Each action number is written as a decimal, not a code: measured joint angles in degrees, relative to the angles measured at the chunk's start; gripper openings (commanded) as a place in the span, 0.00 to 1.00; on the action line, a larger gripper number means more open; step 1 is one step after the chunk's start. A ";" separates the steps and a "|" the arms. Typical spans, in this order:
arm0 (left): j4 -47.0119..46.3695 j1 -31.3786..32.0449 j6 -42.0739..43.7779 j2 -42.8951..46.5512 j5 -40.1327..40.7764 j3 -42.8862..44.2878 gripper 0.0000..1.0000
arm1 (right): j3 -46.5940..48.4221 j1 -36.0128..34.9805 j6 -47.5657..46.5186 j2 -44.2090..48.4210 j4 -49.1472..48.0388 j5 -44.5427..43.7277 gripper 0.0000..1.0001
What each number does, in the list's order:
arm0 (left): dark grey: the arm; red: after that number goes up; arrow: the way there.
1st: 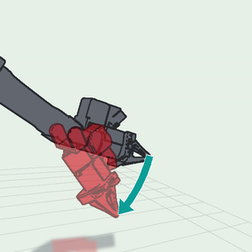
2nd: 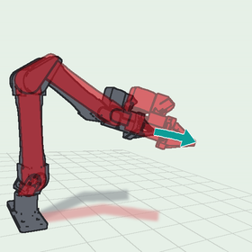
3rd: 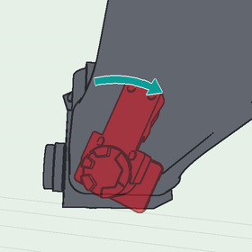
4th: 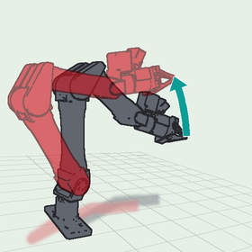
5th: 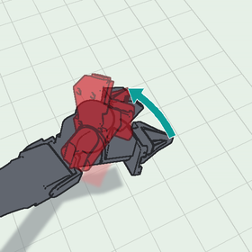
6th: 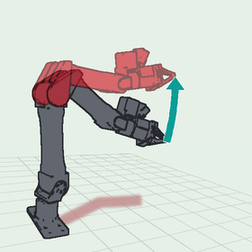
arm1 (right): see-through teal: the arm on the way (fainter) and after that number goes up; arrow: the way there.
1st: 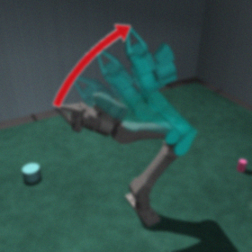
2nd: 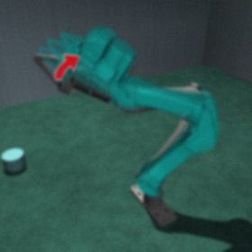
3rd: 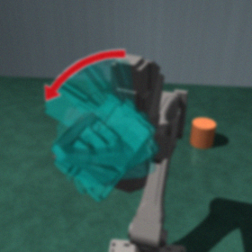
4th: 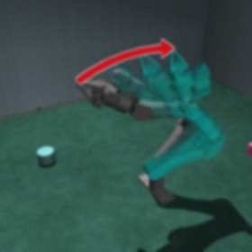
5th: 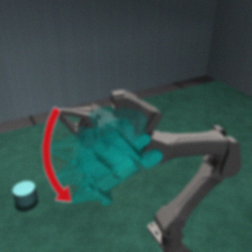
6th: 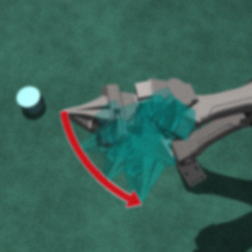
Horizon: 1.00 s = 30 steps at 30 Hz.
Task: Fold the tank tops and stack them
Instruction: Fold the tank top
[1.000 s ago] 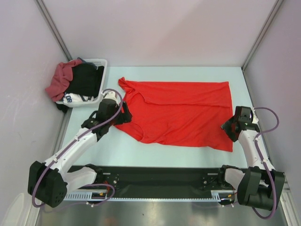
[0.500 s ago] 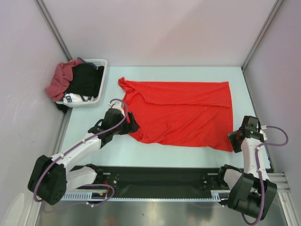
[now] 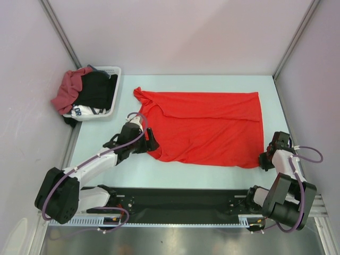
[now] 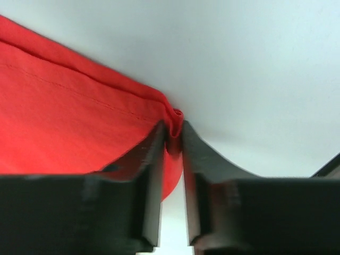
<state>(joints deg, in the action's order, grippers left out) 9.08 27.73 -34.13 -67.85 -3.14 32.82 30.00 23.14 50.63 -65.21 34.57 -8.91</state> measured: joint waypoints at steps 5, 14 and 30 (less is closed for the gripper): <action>0.07 0.02 -0.44 -0.79 -0.11 0.00 0.80 | 0.15 0.35 0.55 -0.87 -1.95 -1.44 0.12; 1.18 3.02 -4.63 -0.44 0.66 -0.28 0.79 | -0.24 0.52 -0.13 0.20 -3.04 -2.99 0.47; -0.96 10.16 -10.25 -7.15 1.73 -1.62 0.52 | -1.86 2.14 -1.75 0.87 -5.97 -3.63 0.00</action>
<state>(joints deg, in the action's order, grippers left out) 8.12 37.89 -44.38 -75.00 -1.41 31.20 28.14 25.28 48.88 -64.34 28.60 -12.53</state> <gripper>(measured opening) 0.567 0.037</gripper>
